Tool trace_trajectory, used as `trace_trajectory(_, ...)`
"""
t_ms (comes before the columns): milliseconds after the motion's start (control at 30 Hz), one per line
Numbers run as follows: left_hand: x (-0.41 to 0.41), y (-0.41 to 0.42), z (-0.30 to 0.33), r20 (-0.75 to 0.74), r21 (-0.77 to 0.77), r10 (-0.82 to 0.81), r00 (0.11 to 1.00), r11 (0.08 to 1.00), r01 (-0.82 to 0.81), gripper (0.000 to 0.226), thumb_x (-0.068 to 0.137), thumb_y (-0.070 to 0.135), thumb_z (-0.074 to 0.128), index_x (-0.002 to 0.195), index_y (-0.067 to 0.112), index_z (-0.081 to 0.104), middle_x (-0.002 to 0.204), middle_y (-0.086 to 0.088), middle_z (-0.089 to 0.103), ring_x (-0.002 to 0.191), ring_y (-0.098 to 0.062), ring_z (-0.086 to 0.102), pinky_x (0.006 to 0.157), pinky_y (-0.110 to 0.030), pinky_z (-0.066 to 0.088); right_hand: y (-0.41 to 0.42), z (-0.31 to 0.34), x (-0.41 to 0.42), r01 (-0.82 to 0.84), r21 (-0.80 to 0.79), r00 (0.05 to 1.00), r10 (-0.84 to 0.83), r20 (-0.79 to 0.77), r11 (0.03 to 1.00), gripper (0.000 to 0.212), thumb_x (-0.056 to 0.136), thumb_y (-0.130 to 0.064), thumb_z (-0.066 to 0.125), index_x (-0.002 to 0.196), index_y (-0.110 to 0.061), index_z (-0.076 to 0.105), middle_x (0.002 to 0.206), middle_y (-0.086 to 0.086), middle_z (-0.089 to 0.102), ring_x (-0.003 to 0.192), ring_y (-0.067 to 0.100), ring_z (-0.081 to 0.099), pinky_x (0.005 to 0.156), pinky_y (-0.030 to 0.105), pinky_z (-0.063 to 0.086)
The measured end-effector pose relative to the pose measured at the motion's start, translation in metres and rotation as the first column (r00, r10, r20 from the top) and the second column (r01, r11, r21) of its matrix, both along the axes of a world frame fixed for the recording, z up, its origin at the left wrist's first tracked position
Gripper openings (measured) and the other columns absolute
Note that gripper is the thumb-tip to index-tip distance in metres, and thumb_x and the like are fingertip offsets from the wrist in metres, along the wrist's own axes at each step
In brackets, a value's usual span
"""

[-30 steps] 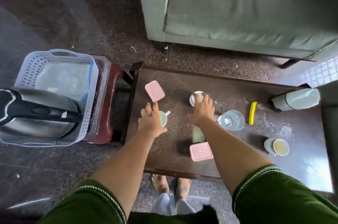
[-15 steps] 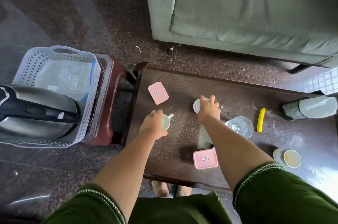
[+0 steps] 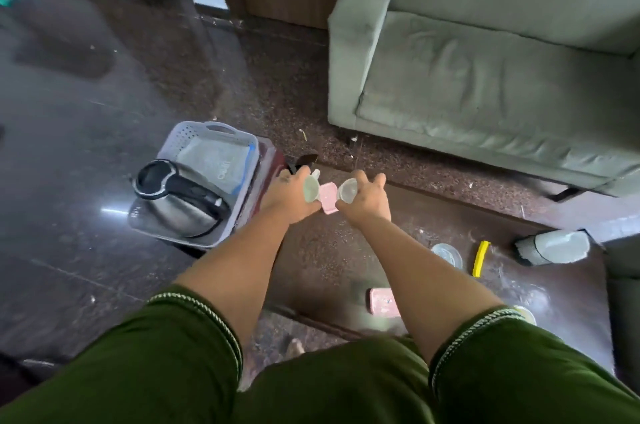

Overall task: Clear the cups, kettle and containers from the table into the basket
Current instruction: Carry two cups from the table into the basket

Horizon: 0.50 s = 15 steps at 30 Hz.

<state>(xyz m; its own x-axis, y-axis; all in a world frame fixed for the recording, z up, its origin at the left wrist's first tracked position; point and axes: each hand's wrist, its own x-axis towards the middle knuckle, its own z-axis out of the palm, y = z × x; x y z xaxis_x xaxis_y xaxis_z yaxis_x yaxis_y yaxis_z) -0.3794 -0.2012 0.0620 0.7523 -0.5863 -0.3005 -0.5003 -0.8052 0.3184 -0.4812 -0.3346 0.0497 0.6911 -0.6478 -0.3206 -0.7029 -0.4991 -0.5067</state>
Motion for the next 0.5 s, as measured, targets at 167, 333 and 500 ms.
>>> trace_trajectory(167,0.039,0.034,0.062,0.067,-0.079,0.037,0.997,0.996,-0.031,0.050,0.071,0.045,0.069,0.107,0.022,0.043,0.107,-0.013,0.055,0.100,-0.035,0.056,0.075,-0.038,0.043,0.027,0.046,0.043,-0.091,-0.021,0.991,0.093,0.093,0.996,0.062,0.071,-0.034,0.075,0.120,-0.025,0.038,0.107,0.005,0.030,0.094,0.036,0.060,0.082,0.039,0.051)
trace_trajectory(333,0.099,0.075,0.106,0.105,-0.155,0.080,0.991,0.986,-0.064,0.049,0.068,0.047,0.069,0.104,0.022,0.045,0.099,-0.010,0.055,0.096,-0.033,0.056,0.072,-0.035,0.042,0.062,0.078,0.103,-0.122,-0.036,0.982,0.126,0.142,0.992,0.058,0.070,-0.036,0.076,0.116,-0.020,0.045,0.109,0.007,0.034,0.089,0.032,0.057,0.083,0.034,0.049)
trace_trajectory(500,0.183,0.128,0.124,0.123,-0.129,0.036,0.992,0.991,-0.020,0.053,0.069,0.048,0.071,0.106,0.019,0.047,0.103,-0.012,0.059,0.098,-0.033,0.057,0.074,-0.035,0.041,0.104,0.091,0.180,-0.106,-0.034,0.981,0.110,0.162,0.994,0.057,0.069,-0.037,0.076,0.115,-0.022,0.046,0.109,0.007,0.037,0.081,0.026,0.052,0.077,0.028,0.044)
